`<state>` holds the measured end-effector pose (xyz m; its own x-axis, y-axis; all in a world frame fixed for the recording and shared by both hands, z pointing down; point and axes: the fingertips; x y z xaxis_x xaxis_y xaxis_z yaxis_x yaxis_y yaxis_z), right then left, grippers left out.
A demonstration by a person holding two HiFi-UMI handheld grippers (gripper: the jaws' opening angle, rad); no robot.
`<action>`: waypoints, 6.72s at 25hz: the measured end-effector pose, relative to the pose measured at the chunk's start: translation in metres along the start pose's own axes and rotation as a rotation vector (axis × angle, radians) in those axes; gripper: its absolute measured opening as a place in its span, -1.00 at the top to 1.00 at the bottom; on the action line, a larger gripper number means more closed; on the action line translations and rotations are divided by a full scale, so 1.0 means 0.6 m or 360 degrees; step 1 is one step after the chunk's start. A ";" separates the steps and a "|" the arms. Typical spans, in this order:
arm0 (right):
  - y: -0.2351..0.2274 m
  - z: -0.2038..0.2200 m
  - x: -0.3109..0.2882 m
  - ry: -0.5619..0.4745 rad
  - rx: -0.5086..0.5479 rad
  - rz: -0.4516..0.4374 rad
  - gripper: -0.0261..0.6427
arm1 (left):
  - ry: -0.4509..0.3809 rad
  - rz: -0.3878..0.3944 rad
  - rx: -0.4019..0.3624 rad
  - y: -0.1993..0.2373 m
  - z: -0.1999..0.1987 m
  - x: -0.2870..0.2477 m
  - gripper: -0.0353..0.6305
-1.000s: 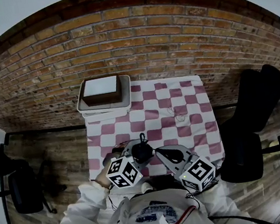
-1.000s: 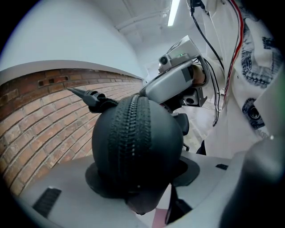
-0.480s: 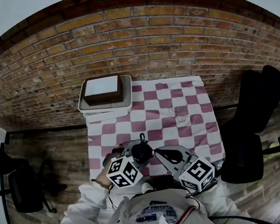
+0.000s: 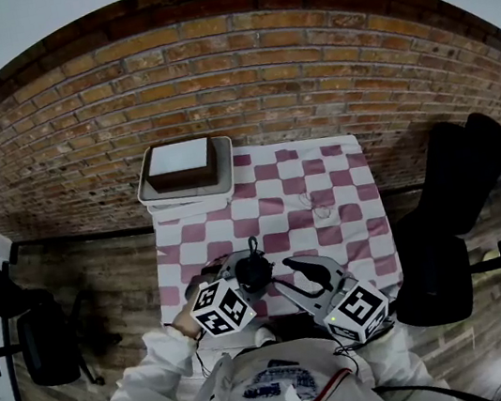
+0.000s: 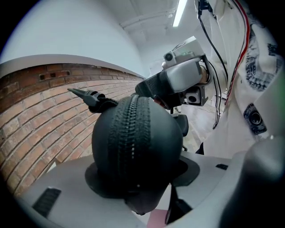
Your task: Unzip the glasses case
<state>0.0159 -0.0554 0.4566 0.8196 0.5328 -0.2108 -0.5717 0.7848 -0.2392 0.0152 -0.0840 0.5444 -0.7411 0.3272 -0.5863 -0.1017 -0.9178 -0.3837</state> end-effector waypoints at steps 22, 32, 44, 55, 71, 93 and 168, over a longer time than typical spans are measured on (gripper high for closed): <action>0.026 0.016 -0.090 0.0199 0.0290 0.0046 0.10 | 0.0012 -0.0028 0.0065 -0.001 0.001 -0.008 0.13; 0.013 0.015 -0.095 0.0193 0.0293 0.0056 0.10 | -0.0012 -0.0017 0.0065 0.005 0.001 -0.007 0.13; -0.007 -0.001 -0.078 0.0053 -0.0090 -0.0133 0.10 | -0.0264 0.0102 0.0267 0.007 -0.016 0.014 0.13; -0.013 -0.003 -0.076 -0.0037 -0.0242 -0.0174 0.11 | -0.0367 0.0165 0.0422 0.003 -0.018 0.018 0.13; -0.036 0.005 -0.055 -0.0235 -0.0763 -0.0257 0.13 | -0.0461 0.0202 0.0517 -0.008 -0.025 0.037 0.11; -0.035 -0.014 -0.021 -0.0332 -0.0523 -0.0199 0.13 | -0.0448 0.0245 0.0526 -0.010 -0.034 0.046 0.12; -0.059 0.072 -0.039 0.0050 0.0429 0.0440 0.88 | -0.0028 0.0326 0.0267 -0.011 0.009 0.045 0.12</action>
<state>0.0185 -0.0822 0.5109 0.6322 0.7291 -0.2621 -0.7369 0.6704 0.0876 -0.0079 -0.0707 0.5351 -0.7690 0.1280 -0.6263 -0.0555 -0.9894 -0.1340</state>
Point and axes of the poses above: the fingertips, and each gripper's own axes: x backward along the fingers, y to its left, z out of its underside, and after that the axes turned 8 degrees about -x, right-handed
